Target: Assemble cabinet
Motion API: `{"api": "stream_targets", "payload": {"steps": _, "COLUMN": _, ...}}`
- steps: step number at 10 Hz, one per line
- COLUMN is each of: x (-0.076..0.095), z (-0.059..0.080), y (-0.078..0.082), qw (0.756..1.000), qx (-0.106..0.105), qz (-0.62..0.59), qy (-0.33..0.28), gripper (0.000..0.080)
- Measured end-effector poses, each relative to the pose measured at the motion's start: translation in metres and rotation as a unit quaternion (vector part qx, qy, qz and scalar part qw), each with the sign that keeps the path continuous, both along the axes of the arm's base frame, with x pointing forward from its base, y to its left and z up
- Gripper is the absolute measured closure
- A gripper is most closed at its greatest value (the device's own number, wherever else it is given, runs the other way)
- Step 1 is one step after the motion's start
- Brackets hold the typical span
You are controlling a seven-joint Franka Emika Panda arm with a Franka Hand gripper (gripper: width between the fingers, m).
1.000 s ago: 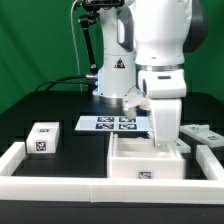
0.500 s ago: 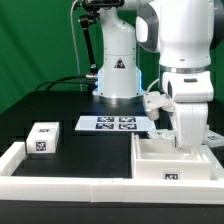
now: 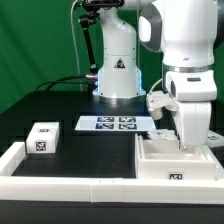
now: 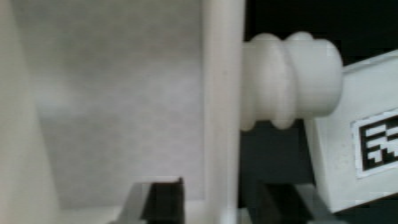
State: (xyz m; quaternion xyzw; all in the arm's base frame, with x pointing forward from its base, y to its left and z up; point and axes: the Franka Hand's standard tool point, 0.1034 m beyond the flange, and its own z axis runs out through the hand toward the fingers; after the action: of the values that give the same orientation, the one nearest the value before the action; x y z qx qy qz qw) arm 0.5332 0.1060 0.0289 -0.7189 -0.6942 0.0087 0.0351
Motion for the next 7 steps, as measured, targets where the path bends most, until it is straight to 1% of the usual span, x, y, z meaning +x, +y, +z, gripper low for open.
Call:
{"api": "stream_targets", "payload": {"steps": 1, "x": 0.000, "z": 0.000, "y": 0.000, "qw": 1.000, "qx": 0.000, "qz": 0.000, "qy": 0.000, "gripper": 0.0449}}
{"api": "stream_targets", "payload": {"steps": 2, "x": 0.000, "z": 0.000, "y": 0.000, "qw": 1.000, "qx": 0.000, "qz": 0.000, "qy": 0.000, "gripper": 0.0449}}
{"api": "stream_targets", "payload": {"steps": 3, "x": -0.001, "z": 0.000, "y": -0.001, "qw": 1.000, "qx": 0.000, "qz": 0.001, "qy": 0.000, "gripper": 0.0267}}
{"api": "stream_targets", "payload": {"steps": 4, "x": -0.002, "z": 0.000, "y": -0.003, "qw": 1.000, "qx": 0.002, "qz": 0.008, "qy": -0.005, "gripper": 0.0119}}
{"api": "stream_targets", "payload": {"steps": 5, "x": -0.005, "z": 0.002, "y": -0.006, "qw": 1.000, "qx": 0.002, "qz": 0.012, "qy": -0.008, "gripper": 0.0119}}
{"api": "stream_targets", "payload": {"steps": 6, "x": -0.010, "z": 0.009, "y": -0.008, "qw": 1.000, "qx": 0.000, "qz": 0.013, "qy": -0.010, "gripper": 0.0026}}
{"api": "stream_targets", "payload": {"steps": 7, "x": -0.016, "z": 0.018, "y": -0.008, "qw": 1.000, "qx": -0.003, "qz": 0.015, "qy": -0.013, "gripper": 0.0005}}
